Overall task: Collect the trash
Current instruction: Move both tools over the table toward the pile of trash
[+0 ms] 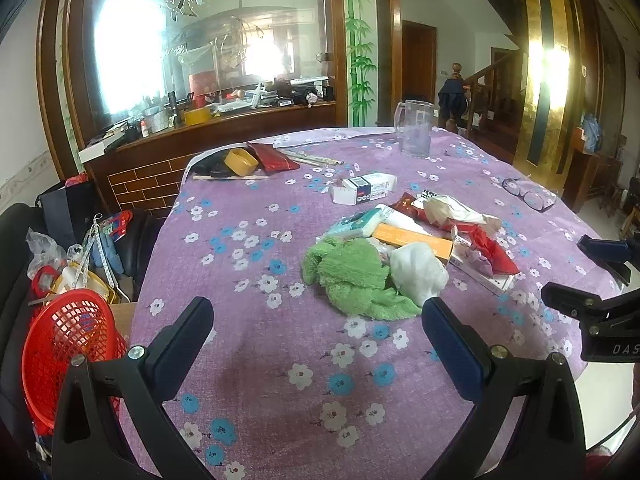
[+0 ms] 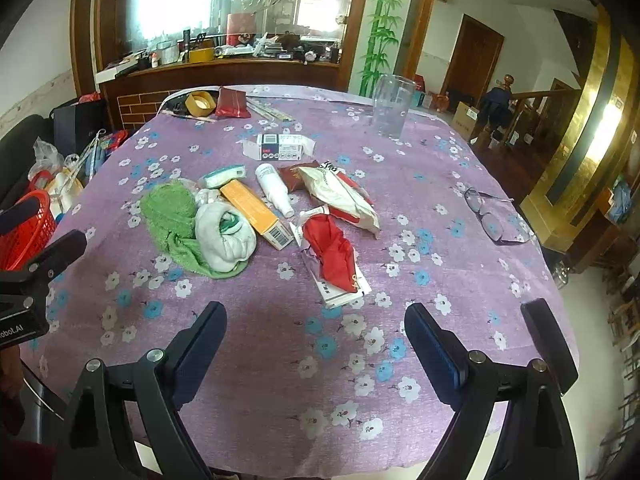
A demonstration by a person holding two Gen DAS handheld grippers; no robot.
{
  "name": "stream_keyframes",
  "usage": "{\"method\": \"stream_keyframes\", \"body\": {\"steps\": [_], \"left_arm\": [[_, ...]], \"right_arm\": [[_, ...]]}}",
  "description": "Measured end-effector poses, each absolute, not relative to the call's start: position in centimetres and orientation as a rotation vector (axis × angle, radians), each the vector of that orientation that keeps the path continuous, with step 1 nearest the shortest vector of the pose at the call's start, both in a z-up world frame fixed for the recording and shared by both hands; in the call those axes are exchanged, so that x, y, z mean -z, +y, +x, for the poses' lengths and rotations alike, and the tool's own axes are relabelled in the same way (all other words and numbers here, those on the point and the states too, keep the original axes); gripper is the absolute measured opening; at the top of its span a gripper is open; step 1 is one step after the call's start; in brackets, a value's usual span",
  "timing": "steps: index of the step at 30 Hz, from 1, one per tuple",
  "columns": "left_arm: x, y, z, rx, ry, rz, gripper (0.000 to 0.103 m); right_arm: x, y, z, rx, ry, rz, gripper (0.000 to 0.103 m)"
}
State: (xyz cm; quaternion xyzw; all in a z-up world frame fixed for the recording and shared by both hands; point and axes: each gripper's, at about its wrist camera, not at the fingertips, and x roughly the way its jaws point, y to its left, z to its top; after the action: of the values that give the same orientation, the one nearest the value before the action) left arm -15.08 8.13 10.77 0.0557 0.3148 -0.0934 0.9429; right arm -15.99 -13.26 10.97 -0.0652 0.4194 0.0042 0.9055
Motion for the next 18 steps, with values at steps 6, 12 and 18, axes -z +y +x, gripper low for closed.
{"method": "stream_keyframes", "body": {"steps": [6,12,18], "left_arm": [[-10.52,8.72,-14.97,0.190,0.649,0.106,0.103],[-10.31,9.11,-15.12,0.188,0.657,0.099,0.103],[-10.20,9.00,-15.16,0.189,0.666,0.097,0.103]], "right_arm": [[-10.86,-12.88,-15.74,-0.016,0.873,-0.135,0.093],[-10.67,-12.68,-15.65,-0.022,0.883,-0.138,0.093],[-10.49,-12.73,-15.63,-0.022,0.891,-0.136,0.093]]}}
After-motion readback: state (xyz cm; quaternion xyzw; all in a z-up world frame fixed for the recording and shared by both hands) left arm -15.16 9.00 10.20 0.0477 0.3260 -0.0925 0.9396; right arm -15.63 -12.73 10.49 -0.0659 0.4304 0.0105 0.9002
